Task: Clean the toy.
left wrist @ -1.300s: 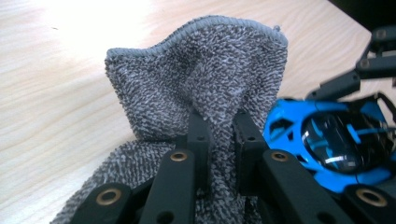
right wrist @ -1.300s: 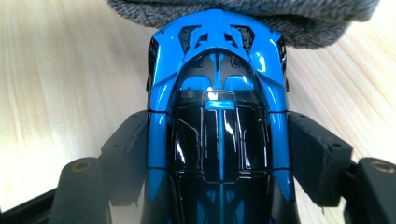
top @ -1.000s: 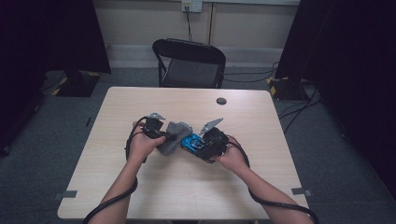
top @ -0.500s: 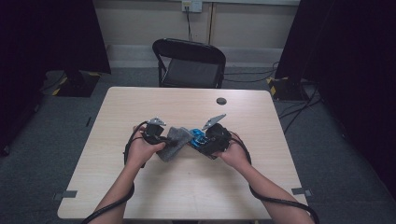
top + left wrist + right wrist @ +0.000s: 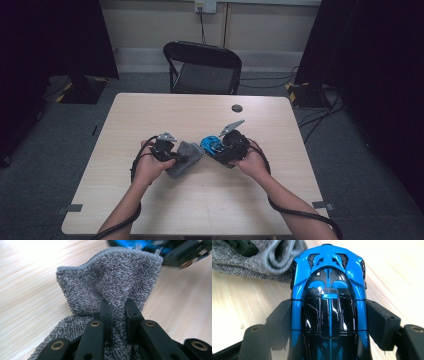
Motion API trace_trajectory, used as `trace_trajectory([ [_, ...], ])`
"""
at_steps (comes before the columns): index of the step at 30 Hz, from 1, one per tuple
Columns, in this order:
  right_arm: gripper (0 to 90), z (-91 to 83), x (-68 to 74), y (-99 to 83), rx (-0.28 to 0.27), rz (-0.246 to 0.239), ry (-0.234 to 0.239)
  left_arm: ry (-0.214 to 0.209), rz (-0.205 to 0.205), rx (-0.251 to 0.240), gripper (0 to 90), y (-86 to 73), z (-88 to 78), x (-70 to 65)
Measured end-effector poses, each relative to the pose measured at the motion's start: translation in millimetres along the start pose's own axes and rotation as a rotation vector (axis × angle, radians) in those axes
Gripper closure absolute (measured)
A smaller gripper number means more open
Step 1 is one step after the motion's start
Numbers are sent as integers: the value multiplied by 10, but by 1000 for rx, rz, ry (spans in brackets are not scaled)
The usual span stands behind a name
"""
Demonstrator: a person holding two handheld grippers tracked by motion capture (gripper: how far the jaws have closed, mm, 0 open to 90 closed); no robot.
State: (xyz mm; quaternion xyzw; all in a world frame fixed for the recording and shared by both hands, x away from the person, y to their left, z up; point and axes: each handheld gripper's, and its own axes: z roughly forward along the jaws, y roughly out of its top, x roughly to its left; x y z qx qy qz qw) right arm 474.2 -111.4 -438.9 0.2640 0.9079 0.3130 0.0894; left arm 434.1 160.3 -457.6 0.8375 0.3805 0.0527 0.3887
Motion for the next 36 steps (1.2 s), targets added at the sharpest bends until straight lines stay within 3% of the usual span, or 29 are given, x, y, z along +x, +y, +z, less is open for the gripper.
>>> trace_trajectory([
  [5, 287, -34, -14, 3, -3, 1, -4, 32, 70, 6, 732, -93, 77, 23],
  [6, 287, -41, -10, 7, -6, 1, -3, 44, 98, 5, 682, -109, 84, 31],
  [7, 287, -45, -8, 10, -7, 2, 0, 84, 120, -8, 587, -131, 81, 37],
  [8, 287, -50, -1, 15, -11, 1, -1, 96, 118, -16, 474, -142, 58, 45],
  [9, 287, -54, 4, 20, -12, -2, -2, 81, 102, -28, 445, -158, 25, 48],
  [11, 287, -56, 9, 30, -14, -5, -1, 89, 117, -39, 444, -191, -52, 59],
  [14, 287, -51, 17, 51, -14, -3, 1, 93, 138, -21, 373, -266, -89, 69],
  [17, 287, -48, 39, 77, -17, -4, -1, 102, 137, 7, 365, -352, -75, 100],
  [18, 287, -47, 46, 88, -17, -4, 4, 76, 129, 9, 395, -375, -57, 108],
  [20, 287, -53, 63, 108, -21, -8, 1, 64, 133, 20, 463, -405, -22, 108],
  [21, 287, -59, 66, 122, -22, -9, 5, 43, 112, 25, 551, -415, -9, 99],
  [22, 287, -66, 72, 139, -27, -7, 11, 47, 76, 31, 701, -396, -12, 89],
  [23, 287, -72, 79, 153, -30, -11, 6, 57, 51, 39, 745, -370, -8, 76],
  [24, 287, -74, 85, 169, -28, -12, 13, 64, 52, 55, 772, -331, -9, 70],
  [25, 287, -78, 95, 184, -26, -17, 9, 79, 54, 43, 786, -304, -6, 65],
  [27, 287, -91, 111, 213, -29, -21, 18, 127, 13, -1, 794, -214, -12, 64],
  [30, 287, -121, 149, 253, -43, -31, 16, 179, -19, -23, 797, -79, 0, 76],
  [36, 287, -115, 173, 301, -50, -32, 10, 86, -6, -84, 797, 80, 151, -123],
])
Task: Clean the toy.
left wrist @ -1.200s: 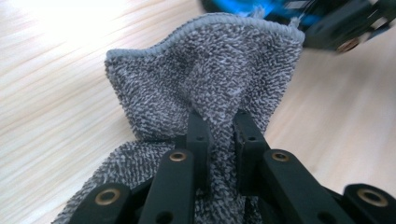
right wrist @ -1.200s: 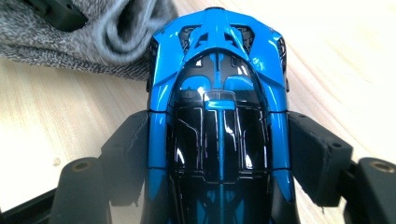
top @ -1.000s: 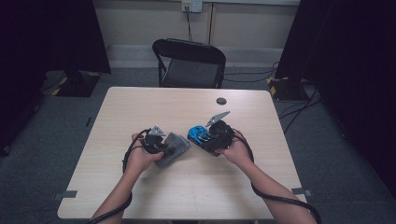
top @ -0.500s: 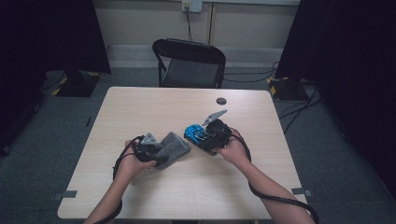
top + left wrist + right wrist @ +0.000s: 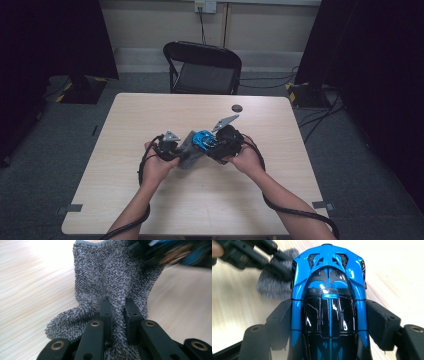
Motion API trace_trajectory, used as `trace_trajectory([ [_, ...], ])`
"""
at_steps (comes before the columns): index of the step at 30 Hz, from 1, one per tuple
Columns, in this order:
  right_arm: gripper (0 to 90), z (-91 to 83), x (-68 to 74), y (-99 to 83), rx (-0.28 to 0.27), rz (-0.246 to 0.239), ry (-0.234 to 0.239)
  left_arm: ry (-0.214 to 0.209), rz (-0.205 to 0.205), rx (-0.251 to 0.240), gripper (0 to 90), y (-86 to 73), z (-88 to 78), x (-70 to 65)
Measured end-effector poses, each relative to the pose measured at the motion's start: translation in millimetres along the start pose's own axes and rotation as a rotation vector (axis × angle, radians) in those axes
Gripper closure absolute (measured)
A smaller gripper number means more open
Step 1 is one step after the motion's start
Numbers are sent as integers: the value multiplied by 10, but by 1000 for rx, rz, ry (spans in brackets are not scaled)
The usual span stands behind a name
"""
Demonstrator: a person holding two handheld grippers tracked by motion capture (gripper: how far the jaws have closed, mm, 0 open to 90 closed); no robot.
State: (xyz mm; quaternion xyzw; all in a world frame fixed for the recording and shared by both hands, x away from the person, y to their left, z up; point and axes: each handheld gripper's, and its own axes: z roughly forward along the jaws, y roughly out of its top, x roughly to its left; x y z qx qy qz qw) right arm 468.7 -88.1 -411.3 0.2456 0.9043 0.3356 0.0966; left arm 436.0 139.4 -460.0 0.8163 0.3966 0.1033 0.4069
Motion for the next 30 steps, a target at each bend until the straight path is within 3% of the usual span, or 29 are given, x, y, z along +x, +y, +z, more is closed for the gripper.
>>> trace_trajectory([
  [7, 287, 71, -8, -17, 9, 14, -2, -78, 23, -9, 801, 82, 65, -200],
  [12, 287, 110, -25, -11, 8, 23, -9, -110, 20, -12, 802, 49, 86, -255],
  [30, 287, 168, -105, 47, -3, 74, -9, -208, 76, 32, 802, 6, 231, -554],
])
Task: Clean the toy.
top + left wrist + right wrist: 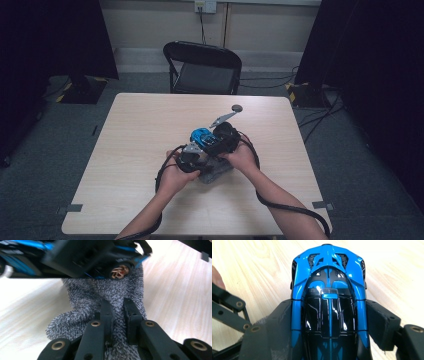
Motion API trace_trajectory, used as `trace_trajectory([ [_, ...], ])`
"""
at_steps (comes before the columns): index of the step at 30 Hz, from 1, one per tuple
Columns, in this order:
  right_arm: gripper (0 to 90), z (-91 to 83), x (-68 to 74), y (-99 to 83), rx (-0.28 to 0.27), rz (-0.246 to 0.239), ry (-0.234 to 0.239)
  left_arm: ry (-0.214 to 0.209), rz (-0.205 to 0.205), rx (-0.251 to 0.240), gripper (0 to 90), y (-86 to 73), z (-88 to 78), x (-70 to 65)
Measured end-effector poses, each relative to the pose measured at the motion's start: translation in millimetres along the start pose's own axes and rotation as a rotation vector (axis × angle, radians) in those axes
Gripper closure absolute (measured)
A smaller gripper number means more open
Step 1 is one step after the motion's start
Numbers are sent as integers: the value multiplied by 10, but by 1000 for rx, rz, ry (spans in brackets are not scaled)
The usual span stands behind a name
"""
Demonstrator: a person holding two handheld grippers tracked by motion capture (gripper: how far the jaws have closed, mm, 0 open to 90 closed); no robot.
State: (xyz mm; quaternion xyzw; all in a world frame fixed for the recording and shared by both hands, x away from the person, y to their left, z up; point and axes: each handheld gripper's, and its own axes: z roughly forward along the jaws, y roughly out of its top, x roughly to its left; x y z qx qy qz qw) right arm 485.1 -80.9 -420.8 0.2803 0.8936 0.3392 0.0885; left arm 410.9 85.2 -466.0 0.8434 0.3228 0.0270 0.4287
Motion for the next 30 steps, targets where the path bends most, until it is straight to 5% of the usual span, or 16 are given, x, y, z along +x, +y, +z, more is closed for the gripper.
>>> trace_trajectory([
  [10, 287, -131, -68, 61, -11, 5, -7, 11, -8, 33, 803, -25, -66, 23],
  [20, 287, -239, -54, 44, -19, -13, 0, 136, -69, 15, 803, -44, -403, 383],
  [30, 287, -254, -28, 5, -17, -23, 10, 218, -121, -21, 802, -25, -662, 635],
])
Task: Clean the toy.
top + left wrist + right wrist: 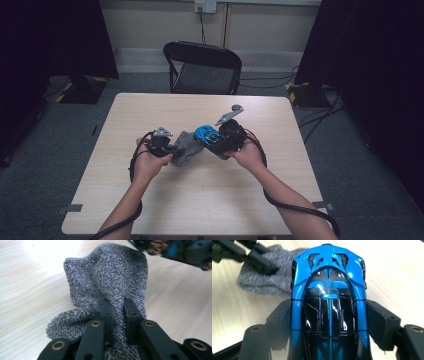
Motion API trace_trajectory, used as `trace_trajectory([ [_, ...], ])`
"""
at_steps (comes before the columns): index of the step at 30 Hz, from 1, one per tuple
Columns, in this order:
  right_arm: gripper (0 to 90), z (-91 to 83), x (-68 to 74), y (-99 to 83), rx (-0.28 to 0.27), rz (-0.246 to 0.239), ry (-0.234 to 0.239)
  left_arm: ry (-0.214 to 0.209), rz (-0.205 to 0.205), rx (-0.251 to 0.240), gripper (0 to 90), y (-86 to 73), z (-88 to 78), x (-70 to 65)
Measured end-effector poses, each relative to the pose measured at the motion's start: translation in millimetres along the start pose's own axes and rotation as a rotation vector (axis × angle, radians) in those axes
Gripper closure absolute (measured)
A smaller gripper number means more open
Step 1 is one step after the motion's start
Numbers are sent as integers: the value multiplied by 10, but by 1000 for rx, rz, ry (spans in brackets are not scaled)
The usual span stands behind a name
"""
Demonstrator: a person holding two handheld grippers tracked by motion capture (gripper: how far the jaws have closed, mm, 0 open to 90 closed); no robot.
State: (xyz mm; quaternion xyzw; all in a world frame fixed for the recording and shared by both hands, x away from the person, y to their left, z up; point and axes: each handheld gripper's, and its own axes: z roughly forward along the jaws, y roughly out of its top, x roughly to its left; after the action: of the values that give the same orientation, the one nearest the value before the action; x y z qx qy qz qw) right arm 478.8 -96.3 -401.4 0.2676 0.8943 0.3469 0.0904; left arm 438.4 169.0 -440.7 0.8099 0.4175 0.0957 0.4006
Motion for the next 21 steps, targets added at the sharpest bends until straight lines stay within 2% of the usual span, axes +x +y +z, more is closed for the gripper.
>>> trace_trajectory([
  [5, 287, -2, 41, -21, 5, -13, 6, 21, -31, -21, 803, 0, 10, 66],
  [13, 287, -21, 51, -71, 9, -11, 6, 40, -23, -35, 803, 50, 30, 77],
  [17, 287, -19, 49, -89, 7, -15, 4, 34, -12, -42, 803, 90, 35, 47],
  [21, 287, 5, 36, -104, 8, -6, 3, 9, -7, -48, 803, 124, 59, -10],
])
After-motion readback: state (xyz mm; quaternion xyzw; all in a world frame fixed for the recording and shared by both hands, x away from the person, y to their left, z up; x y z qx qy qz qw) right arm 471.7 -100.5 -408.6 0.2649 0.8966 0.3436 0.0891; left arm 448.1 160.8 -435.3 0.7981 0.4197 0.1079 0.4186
